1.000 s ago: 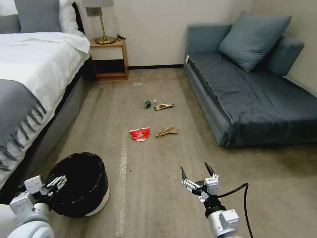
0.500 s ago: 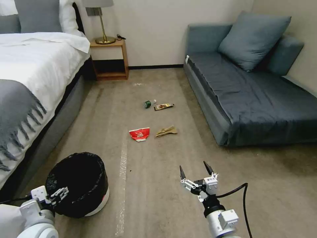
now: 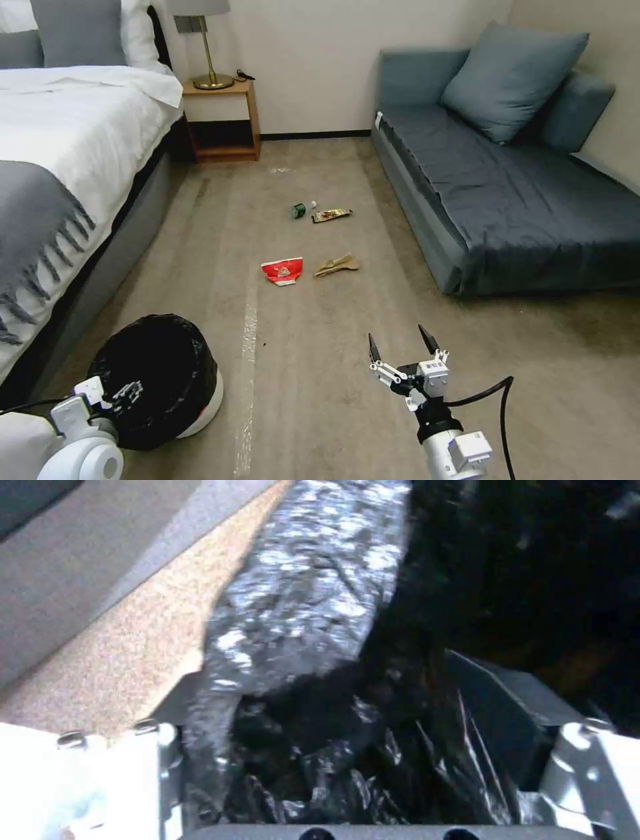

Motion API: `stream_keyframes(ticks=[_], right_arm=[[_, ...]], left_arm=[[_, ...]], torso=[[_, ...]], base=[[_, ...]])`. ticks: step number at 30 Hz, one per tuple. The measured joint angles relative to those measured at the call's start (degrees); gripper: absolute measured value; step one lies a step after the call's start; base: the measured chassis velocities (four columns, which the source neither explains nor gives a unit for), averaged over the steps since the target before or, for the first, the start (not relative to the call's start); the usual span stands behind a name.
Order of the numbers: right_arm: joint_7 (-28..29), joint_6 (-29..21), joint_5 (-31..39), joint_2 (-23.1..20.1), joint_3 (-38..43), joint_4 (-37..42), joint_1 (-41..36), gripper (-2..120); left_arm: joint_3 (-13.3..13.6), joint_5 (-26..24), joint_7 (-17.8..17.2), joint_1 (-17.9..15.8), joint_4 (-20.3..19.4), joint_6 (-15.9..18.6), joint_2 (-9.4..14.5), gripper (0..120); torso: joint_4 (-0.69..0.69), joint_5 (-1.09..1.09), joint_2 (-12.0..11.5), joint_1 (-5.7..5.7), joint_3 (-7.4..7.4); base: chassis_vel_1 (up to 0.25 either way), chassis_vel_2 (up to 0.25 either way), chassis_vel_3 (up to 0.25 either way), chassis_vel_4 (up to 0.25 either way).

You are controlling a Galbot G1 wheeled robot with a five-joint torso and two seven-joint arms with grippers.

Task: Pick up the trash bin, then pick up the garbage on the floor and place it into the trash bin.

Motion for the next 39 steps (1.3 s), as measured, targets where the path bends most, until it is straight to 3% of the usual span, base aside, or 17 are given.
stream_keyframes(ticks=[3, 11, 19, 30, 39], right_arm=[[0.09, 0.15, -0.33, 0.15, -0.11, 0.12, -0.23, 100], [0.10, 0.91, 0.10, 0.80, -1.90, 0.45, -0.71, 100], [0.09, 0.27, 0.83, 0.74, -1.79, 0.48, -0.60, 100], [-0.55, 1.22, 4.47, 0.12, -1.76, 0.87, -0.20, 100], [-0.68, 1.14, 5.94, -0.22, -1.53, 1.72, -0.17, 100]], left_arm=[[0.02, -0.01, 0.03, 0.01, 0.04, -0.58, 0.04, 68], [0.01, -0.06, 0.39, -0.19, 1.66, -6.64, 0.27, 36], [0.04, 0.13, 0.58, -0.66, 2.50, -8.83, -0.19, 10], [-0.16, 2.37, -0.39, 0.66, -1.23, -10.86, -1.33, 7], [-0.32, 9.29, -1.60, 3.01, -5.94, -14.20, -2.29, 7]], torso=[[0.00, -0.02, 0.00, 0.00, 0.00], [-0.02, -0.05, -0.01, 0.00, 0.01], [-0.02, 0.00, -0.01, 0.00, 0.00], [-0.02, -0.03, -0.01, 0.00, 0.01], [0.00, -0.02, -0.01, 0.00, 0.01]], base=[[0.000, 0.000, 0.000, 0.000], [0.000, 0.000, 0.000, 0.000], [0.000, 0.000, 0.000, 0.000], [0.000, 0.000, 0.000, 0.000], [0.000, 0.000, 0.000, 0.000]])
